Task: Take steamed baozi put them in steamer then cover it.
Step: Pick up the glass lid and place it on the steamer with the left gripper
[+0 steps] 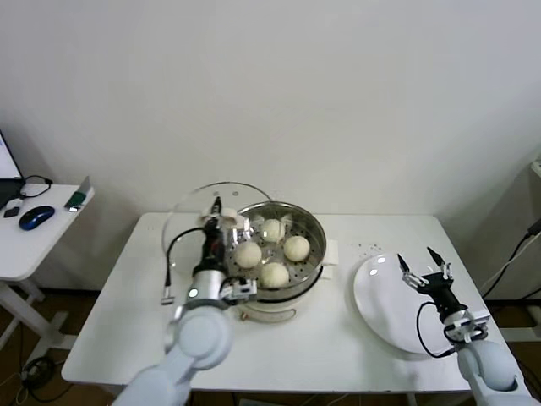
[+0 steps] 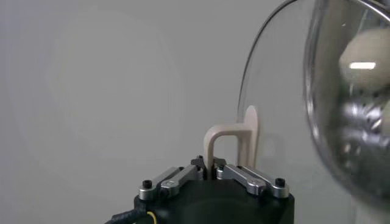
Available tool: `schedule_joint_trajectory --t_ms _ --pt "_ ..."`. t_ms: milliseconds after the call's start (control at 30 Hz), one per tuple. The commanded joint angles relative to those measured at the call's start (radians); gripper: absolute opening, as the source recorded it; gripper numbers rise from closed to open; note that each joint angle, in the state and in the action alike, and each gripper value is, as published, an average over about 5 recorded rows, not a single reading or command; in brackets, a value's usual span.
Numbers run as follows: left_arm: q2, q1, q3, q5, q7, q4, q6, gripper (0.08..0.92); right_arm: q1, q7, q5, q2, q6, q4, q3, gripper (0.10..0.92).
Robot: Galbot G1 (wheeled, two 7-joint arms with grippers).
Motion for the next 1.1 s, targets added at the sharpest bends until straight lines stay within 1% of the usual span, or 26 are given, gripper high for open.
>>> schedule_joint_trajectory --t_ms 33,233,433,1100 --pt "-0.194 -0.104 0.143 0.094 0.080 0.179 0.049 0.150 0.008 -0.003 -0.021 0.012 0.009 -0.021 0.001 0.823" --pt "-0.201 -0.112 0.143 0.078 0.074 0.228 0.049 0.150 0.002 -0.006 -0.024 0.016 0.015 -0.027 0.010 0.823" --pt "-0.207 -0.120 0.148 0.042 0.044 0.261 0.049 0.150 0.000 -0.009 -0.033 0.024 0.020 -0.035 0.014 0.823" --pt "-0.214 -0.134 0.152 -0.010 0.021 0.301 0.049 0.150 -0.004 -0.022 -0.047 0.033 0.030 -0.048 0.023 0.823"
